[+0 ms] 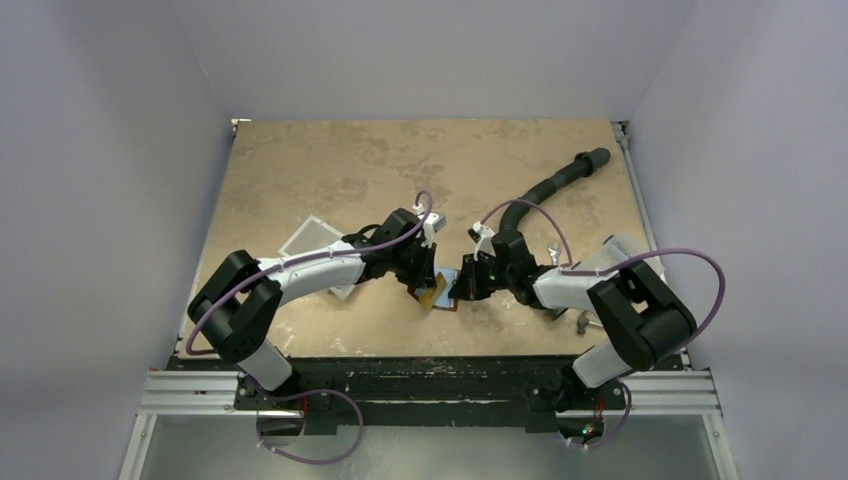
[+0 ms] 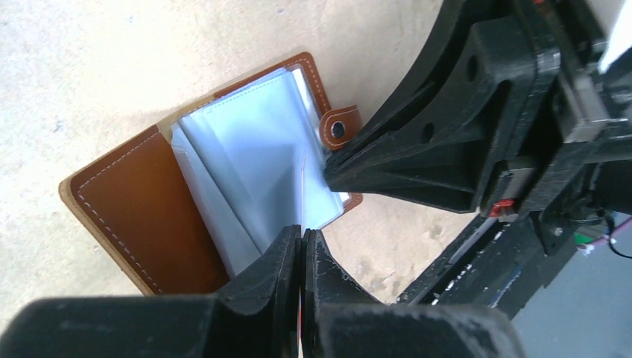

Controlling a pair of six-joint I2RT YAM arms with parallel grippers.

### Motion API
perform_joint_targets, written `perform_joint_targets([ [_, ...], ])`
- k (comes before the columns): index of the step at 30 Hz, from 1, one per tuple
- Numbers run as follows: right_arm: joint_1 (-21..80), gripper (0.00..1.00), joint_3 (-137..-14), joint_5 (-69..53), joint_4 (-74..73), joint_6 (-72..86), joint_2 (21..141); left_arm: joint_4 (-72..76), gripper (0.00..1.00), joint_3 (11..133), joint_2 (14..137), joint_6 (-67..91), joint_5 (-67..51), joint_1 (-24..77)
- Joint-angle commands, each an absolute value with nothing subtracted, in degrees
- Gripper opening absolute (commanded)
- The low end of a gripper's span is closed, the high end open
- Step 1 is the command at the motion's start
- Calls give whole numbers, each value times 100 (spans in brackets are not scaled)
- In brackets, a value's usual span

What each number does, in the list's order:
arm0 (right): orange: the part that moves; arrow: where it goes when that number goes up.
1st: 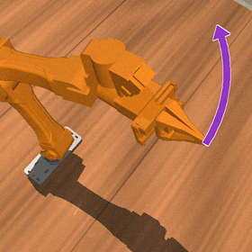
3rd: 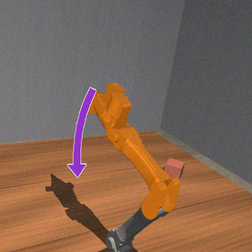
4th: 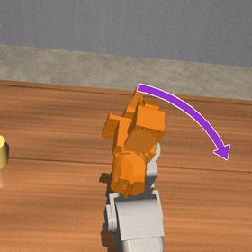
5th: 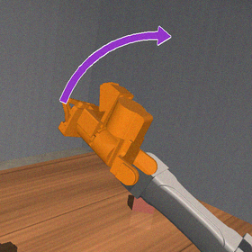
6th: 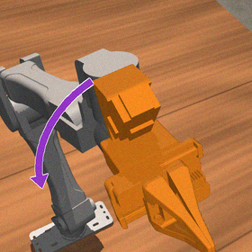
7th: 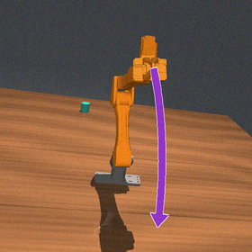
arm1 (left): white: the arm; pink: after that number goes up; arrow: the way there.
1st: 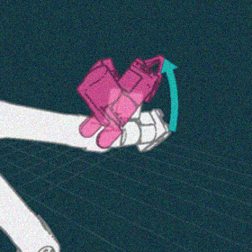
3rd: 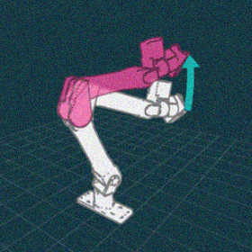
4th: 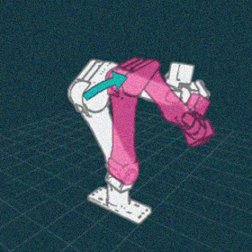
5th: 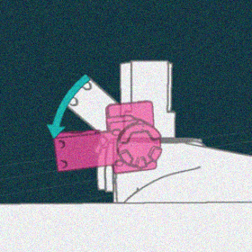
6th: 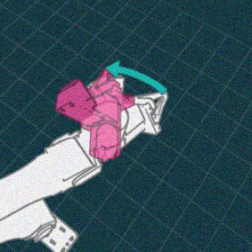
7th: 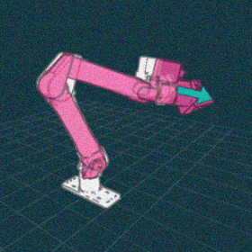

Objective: Put the credit cards into the card holder
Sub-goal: Insert the credit card into the card holder.

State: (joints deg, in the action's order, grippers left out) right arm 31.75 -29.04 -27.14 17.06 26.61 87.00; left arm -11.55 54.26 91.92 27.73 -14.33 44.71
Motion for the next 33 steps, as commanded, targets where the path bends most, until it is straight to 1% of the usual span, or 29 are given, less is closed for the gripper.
perform_joint_targets([
  [1,3155,11,-3119,-2776,1995,2394,8869,-1379,0,5716,9275,2575,-1118,4394],
  [5,3155,10,-3129,-2804,2084,2358,9034,-1379,0,5653,9252,2698,-1210,4206],
  [9,3155,8,-3155,-2710,2097,2355,9138,-1202,0,5405,8930,2876,-1240,3953],
  [14,3155,8,-3181,-2763,2077,2259,9065,-958,0,5121,8715,3033,-1435,3556],
  [18,3192,9,-3191,-2908,2072,2298,8648,-760,0,5055,8830,3126,-1634,3532],
  [21,3207,15,-3245,-2918,2060,2333,8521,-607,0,5025,8923,3174,-1794,3532],
  [23,3207,19,-3319,-3144,2145,2369,8638,-610,0,5069,8990,3164,-1875,3535],
  [25,3208,20,-3331,-3448,2390,2505,8896,-735,0,5133,9015,3102,-1877,3532],
  [27,3199,20,-3333,-3473,2523,2544,9138,-817,0,5138,8984,3054,-1879,3502],
  [31,3199,18,-3313,-3353,2576,2540,9429,-935,0,5066,8912,3039,-1914,3352],
  [33,3199,16,-3313,-3198,2482,2514,9486,-875,0,4982,8870,3121,-2022,3259],
])
